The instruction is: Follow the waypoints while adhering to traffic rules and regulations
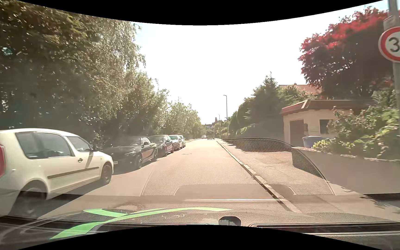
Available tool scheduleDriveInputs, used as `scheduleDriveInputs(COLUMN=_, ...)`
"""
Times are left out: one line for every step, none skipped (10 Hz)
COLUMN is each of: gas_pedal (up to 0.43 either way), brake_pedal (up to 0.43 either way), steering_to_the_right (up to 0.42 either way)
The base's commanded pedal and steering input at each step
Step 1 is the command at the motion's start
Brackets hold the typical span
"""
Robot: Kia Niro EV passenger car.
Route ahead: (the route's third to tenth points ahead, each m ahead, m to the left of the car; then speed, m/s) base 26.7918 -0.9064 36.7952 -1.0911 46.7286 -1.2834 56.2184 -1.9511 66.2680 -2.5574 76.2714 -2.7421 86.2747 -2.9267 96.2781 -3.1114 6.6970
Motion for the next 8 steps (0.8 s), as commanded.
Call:
scheduleDriveInputs(gas_pedal=0.087, brake_pedal=0.000, steering_to_the_right=-0.003)
scheduleDriveInputs(gas_pedal=0.087, brake_pedal=0.000, steering_to_the_right=-0.003)
scheduleDriveInputs(gas_pedal=0.087, brake_pedal=0.000, steering_to_the_right=-0.003)
scheduleDriveInputs(gas_pedal=0.079, brake_pedal=0.000, steering_to_the_right=-0.003)
scheduleDriveInputs(gas_pedal=0.079, brake_pedal=0.000, steering_to_the_right=-0.003)
scheduleDriveInputs(gas_pedal=0.079, brake_pedal=0.000, steering_to_the_right=-0.003)
scheduleDriveInputs(gas_pedal=0.067, brake_pedal=0.000, steering_to_the_right=-0.003)
scheduleDriveInputs(gas_pedal=0.039, brake_pedal=0.000, steering_to_the_right=-0.003)
